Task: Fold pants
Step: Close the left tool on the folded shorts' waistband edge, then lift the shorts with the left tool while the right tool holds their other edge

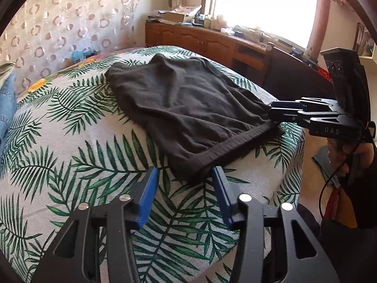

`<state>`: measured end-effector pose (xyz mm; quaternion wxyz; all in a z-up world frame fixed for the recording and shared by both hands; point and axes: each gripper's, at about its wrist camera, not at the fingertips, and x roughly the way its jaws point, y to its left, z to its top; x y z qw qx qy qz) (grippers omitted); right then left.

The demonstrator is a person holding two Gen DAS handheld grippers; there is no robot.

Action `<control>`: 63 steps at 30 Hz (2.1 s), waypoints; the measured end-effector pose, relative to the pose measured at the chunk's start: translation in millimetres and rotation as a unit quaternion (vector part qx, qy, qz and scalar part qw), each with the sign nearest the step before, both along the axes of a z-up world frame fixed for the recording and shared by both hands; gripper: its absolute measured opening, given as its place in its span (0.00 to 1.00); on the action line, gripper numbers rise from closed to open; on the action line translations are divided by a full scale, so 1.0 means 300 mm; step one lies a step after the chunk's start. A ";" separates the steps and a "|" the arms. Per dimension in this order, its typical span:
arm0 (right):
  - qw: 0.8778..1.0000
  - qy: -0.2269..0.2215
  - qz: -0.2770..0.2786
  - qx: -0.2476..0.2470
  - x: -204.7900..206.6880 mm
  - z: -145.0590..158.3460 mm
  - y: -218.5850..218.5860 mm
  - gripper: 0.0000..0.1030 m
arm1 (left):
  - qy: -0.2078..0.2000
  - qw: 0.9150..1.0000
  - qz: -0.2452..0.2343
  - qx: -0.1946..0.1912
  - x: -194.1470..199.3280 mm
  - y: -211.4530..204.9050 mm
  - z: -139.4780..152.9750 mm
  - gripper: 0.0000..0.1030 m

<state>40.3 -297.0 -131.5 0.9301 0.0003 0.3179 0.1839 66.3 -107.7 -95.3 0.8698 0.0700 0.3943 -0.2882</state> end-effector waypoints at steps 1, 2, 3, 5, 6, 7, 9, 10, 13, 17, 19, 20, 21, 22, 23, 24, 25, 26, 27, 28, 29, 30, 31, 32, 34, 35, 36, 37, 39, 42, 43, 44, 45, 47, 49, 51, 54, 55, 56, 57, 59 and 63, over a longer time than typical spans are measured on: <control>1.000 0.002 0.000 0.001 0.003 -0.003 0.000 0.36 | 0.000 1.000 -0.001 0.001 0.003 -0.004 -0.002 0.43; 1.000 0.004 0.000 0.001 0.005 -0.005 0.001 0.36 | 0.001 1.000 -0.004 0.002 0.008 -0.010 -0.005 0.39; 1.000 0.005 -0.001 0.000 0.006 -0.007 0.001 0.36 | 0.001 1.000 -0.006 0.002 0.010 -0.012 -0.005 0.37; 1.000 0.007 -0.002 0.000 0.006 -0.008 0.003 0.36 | -0.002 1.000 -0.010 -0.002 0.013 -0.017 -0.002 0.32; 1.000 0.008 -0.002 -0.001 0.007 -0.008 0.005 0.30 | -0.003 1.000 -0.012 -0.007 0.013 -0.017 0.000 0.22; 1.000 0.009 0.002 -0.002 0.007 -0.006 0.008 0.21 | -0.008 1.000 -0.012 -0.011 0.011 -0.018 0.005 0.18; 1.000 0.003 0.004 -0.003 -0.002 0.002 0.015 0.12 | -0.013 1.000 -0.012 -0.010 0.004 -0.020 0.013 0.16; 1.000 -0.001 0.004 -0.001 -0.008 0.010 0.014 0.11 | -0.016 1.000 -0.012 -0.012 0.000 -0.019 0.019 0.16; 1.000 -0.015 0.005 0.001 -0.034 0.033 0.012 0.08 | -0.025 0.999 -0.012 -0.019 -0.017 -0.010 0.045 0.15; 1.000 -0.012 0.009 -0.013 -0.058 0.026 0.024 0.08 | -0.020 1.000 -0.011 -0.017 -0.022 -0.003 0.045 0.15; 1.000 -0.004 0.010 -0.012 -0.062 0.007 0.025 0.08 | -0.011 1.000 -0.010 -0.011 -0.015 -0.008 0.031 0.15; 1.000 -0.001 0.006 -0.012 -0.061 -0.001 0.025 0.09 | -0.007 1.000 -0.010 -0.008 -0.011 -0.011 0.023 0.15; 1.000 0.002 -0.002 -0.012 -0.059 -0.007 0.024 0.09 | -0.006 1.000 -0.010 -0.006 -0.010 -0.013 0.019 0.15; 1.000 0.006 -0.009 -0.010 -0.055 -0.011 0.021 0.09 | -0.004 1.000 -0.010 -0.003 -0.010 -0.015 0.016 0.15; 1.000 0.009 -0.012 -0.006 -0.053 -0.015 0.018 0.09 | -0.003 1.000 -0.009 0.000 -0.009 -0.018 0.013 0.15; 1.000 0.010 -0.015 -0.002 -0.053 -0.016 0.016 0.10 | -0.003 1.000 -0.009 0.000 -0.009 -0.018 0.012 0.15; 1.000 0.009 -0.018 -0.002 -0.054 -0.012 0.019 0.11 | -0.003 1.000 -0.008 0.000 -0.008 -0.017 0.010 0.15; 1.000 0.005 -0.023 -0.005 -0.056 -0.009 0.022 0.14 | -0.002 1.000 -0.008 -0.001 -0.007 -0.016 0.009 0.15; 1.000 0.003 -0.029 -0.007 -0.055 -0.003 0.025 0.20 | -0.001 1.000 -0.007 -0.001 -0.008 -0.016 0.007 0.15; 0.999 0.002 -0.035 -0.009 -0.052 0.000 0.024 0.23 | 0.000 1.000 -0.007 -0.001 -0.007 -0.015 0.005 0.15; 0.999 0.003 -0.040 -0.009 -0.049 0.000 0.025 0.31 | 0.001 1.000 -0.006 -0.002 -0.006 -0.013 0.003 0.15; 0.999 0.005 -0.043 -0.009 -0.045 -0.002 0.025 0.38 | 0.002 1.000 -0.006 -0.003 -0.007 -0.012 0.003 0.15; 0.999 0.007 -0.046 -0.010 -0.042 -0.006 0.028 0.39 | 0.003 1.000 -0.006 -0.003 -0.006 -0.012 0.002 0.15; 0.999 0.011 -0.047 -0.009 -0.039 -0.012 0.029 0.39 | 0.003 1.000 -0.005 -0.003 -0.007 -0.011 0.002 0.15; 0.999 0.018 -0.045 -0.007 -0.039 -0.024 0.037 0.39 | 0.004 1.000 -0.005 -0.004 -0.004 -0.012 0.001 0.16; 0.999 0.016 -0.046 -0.005 -0.041 -0.025 0.039 0.39 | 0.005 1.000 -0.004 -0.005 -0.004 -0.012 0.001 0.16; 0.999 0.015 -0.047 -0.003 -0.040 -0.024 0.039 0.39 | 0.005 1.000 -0.003 -0.006 -0.003 -0.011 0.001 0.16; 0.999 0.016 -0.047 -0.002 -0.040 -0.024 0.035 0.39 | 0.005 1.000 -0.003 -0.006 0.000 -0.010 0.000 0.17; 0.999 0.016 -0.046 0.002 -0.038 -0.025 0.033 0.39 | 0.007 1.000 -0.001 -0.009 0.002 -0.007 -0.002 0.18; 0.999 0.016 -0.043 -0.002 -0.032 -0.025 0.034 0.39 | 0.009 1.000 0.000 -0.012 0.005 -0.001 -0.004 0.19; 0.999 0.018 -0.042 0.001 -0.030 -0.024 0.033 0.39 | 0.009 1.000 0.000 -0.013 0.005 -0.001 -0.004 0.19; 0.999 0.019 -0.041 0.003 -0.028 -0.024 0.032 0.37 | 0.008 1.000 0.000 -0.013 0.005 -0.001 -0.005 0.19; 0.999 0.019 -0.038 0.005 -0.028 -0.024 0.030 0.31 | 0.008 1.000 -0.001 -0.014 0.005 -0.001 -0.005 0.19; 0.999 0.023 -0.027 0.016 -0.027 -0.027 0.030 0.24 | 0.008 1.000 -0.002 -0.016 0.005 -0.001 -0.006 0.18; 0.999 0.024 -0.020 0.021 -0.026 -0.027 0.031 0.18 | 0.008 1.000 -0.002 -0.018 0.004 -0.002 -0.003 0.15; 0.999 0.032 -0.012 0.037 -0.016 -0.026 0.023 0.12 | -0.001 1.000 -0.003 -0.016 0.000 -0.004 0.017 0.13; 0.998 0.024 0.000 0.057 -0.012 0.004 0.010 0.07 | -0.024 0.999 -0.005 -0.042 -0.009 0.005 0.098 0.13; 0.998 0.016 0.003 0.058 -0.017 0.019 0.010 0.07 | -0.035 0.998 -0.004 -0.049 -0.011 0.011 0.134 0.13; 0.998 0.007 0.005 0.059 -0.021 0.038 0.010 0.07 | -0.047 0.997 -0.002 -0.054 -0.012 0.017 0.174 0.13; 0.998 -0.005 0.009 0.059 -0.026 0.066 0.011 0.07 | -0.059 0.997 -0.001 -0.057 -0.012 0.024 0.215 0.13; 0.998 -0.028 0.013 0.056 -0.034 0.121 0.011 0.06 | -0.078 0.995 0.001 -0.062 -0.010 0.036 0.284 0.13; 0.996 -0.074 0.022 0.051 -0.050 0.244 0.012 0.06 | -0.111 0.992 0.008 -0.063 -0.003 0.055 0.403 0.12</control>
